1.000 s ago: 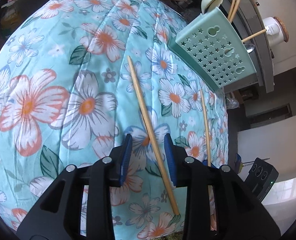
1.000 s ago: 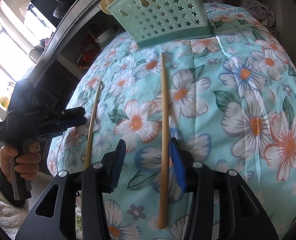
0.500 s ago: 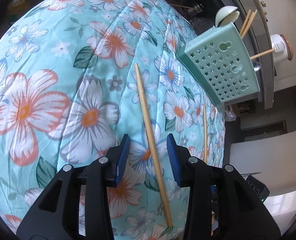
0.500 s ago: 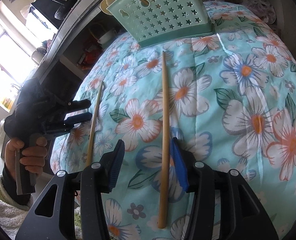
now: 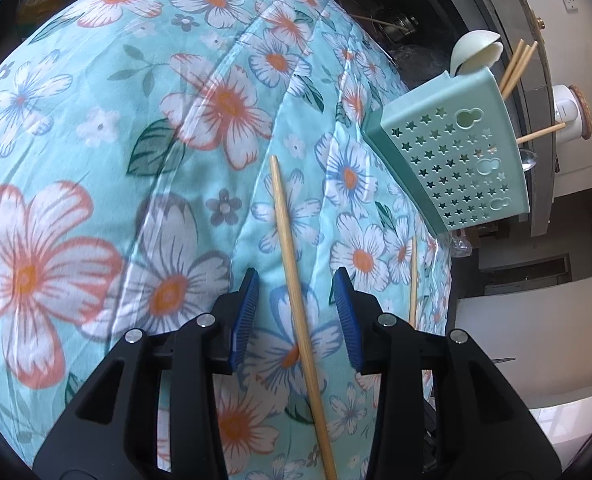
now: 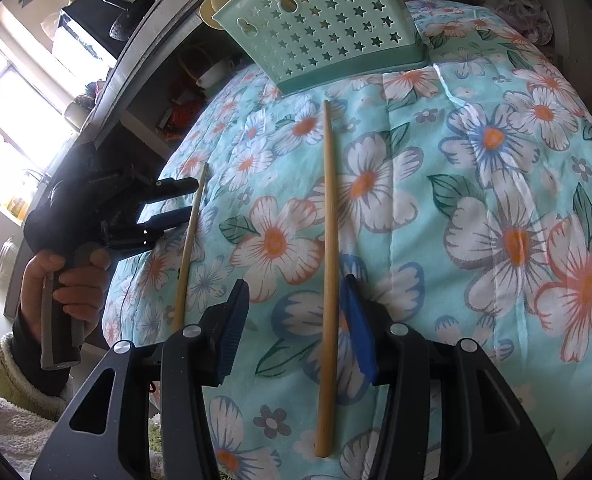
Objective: Organize utensils
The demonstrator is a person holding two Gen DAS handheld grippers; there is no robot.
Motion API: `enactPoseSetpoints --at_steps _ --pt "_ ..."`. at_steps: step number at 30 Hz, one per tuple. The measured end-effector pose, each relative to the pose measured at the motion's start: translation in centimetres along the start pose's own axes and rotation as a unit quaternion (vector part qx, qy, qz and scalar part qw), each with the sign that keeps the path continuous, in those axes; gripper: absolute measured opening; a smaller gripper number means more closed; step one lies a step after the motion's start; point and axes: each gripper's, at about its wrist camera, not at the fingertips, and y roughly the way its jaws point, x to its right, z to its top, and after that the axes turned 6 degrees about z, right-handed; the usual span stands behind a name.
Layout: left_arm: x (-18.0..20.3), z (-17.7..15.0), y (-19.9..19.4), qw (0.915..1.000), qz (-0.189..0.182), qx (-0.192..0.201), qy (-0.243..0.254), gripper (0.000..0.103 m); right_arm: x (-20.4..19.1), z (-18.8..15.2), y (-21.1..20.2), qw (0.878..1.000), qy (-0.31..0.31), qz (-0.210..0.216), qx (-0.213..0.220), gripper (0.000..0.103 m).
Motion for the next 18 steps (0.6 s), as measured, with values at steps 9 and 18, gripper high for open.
enactPoseSetpoints --at_steps 9,18 --pt "-0.04 0.18 0.26 1.0 0.002 0.0 0.0 0.037 -0.03 0.0 -0.01 1.0 0.0 0.0 0.0 0.048" --pt "0.0 0.15 0.22 1.0 0.002 0.0 0.0 0.037 -0.02 -0.01 -0.03 1.0 0.0 0.0 0.001 0.048"
